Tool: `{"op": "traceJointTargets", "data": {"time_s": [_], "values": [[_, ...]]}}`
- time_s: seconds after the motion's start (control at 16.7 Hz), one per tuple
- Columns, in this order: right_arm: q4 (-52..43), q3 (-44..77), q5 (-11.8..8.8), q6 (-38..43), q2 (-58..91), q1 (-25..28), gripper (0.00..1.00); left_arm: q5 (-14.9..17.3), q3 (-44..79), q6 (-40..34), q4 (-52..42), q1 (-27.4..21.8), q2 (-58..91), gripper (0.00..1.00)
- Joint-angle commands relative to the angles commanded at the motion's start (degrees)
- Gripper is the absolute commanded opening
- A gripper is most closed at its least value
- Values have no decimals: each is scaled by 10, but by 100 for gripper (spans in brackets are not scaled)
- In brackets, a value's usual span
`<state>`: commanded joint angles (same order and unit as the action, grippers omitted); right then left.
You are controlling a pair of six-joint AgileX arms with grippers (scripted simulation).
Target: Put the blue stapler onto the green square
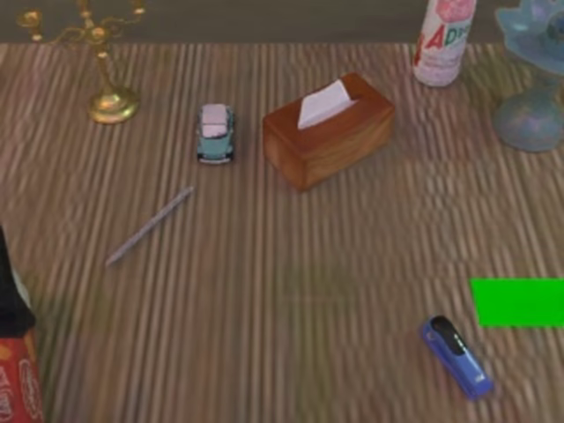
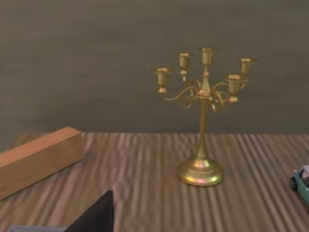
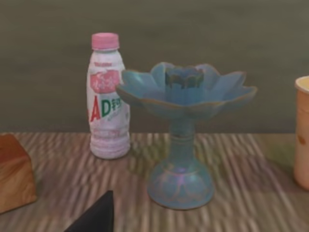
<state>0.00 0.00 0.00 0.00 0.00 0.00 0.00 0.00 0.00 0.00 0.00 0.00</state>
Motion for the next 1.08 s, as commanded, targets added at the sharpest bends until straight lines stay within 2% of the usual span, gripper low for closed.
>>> {"op": "traceJointTargets", "data": {"time_s": [0.24,0.42,1.08], "values": [[-15,17,-1,1,18,9,100,0,0,0,0,0,0,100],[-68,77,-1,4,91,39,100,0,0,0,0,0,0,100],[-412,436,-1,20,652,221,100,0,0,0,0,0,0,100]]}}
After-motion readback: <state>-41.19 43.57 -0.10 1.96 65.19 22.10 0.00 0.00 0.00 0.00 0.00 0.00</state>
